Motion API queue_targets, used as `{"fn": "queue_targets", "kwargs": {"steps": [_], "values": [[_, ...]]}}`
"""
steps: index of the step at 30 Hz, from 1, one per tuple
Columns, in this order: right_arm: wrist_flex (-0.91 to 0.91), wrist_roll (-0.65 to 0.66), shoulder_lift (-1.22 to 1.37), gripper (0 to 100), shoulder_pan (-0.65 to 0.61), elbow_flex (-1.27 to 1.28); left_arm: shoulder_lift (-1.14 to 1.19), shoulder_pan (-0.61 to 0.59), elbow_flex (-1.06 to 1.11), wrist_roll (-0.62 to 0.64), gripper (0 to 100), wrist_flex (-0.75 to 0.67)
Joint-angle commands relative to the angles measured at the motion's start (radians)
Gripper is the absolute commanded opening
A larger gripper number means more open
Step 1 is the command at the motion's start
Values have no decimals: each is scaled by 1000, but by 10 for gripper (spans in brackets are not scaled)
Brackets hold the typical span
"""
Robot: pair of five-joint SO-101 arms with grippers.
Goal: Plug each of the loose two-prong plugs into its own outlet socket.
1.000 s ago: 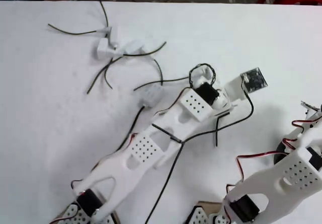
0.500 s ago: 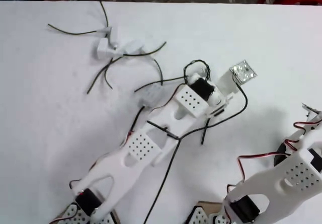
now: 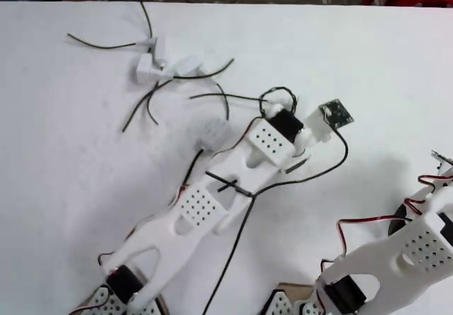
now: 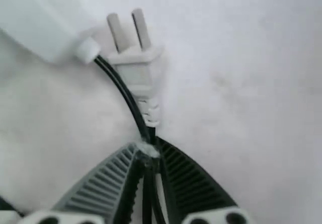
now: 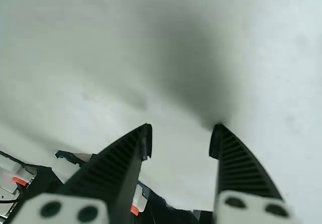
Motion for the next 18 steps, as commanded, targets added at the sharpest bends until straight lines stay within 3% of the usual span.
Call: {"fn": "queue_targets", "kwargs": {"steps": [1,8,13,18], "values": [[10,6,-19,200,15,-6,-73,2,68,14,23,44],[12,6,-19,200,24,-6,-74,-10,124,8,23,46],[12,6,-19,200,13,-6,-125,-114,232,2,23,46],[10,6,-19,200,-1,-8,-220,-243,479,-130,23,46]]}}
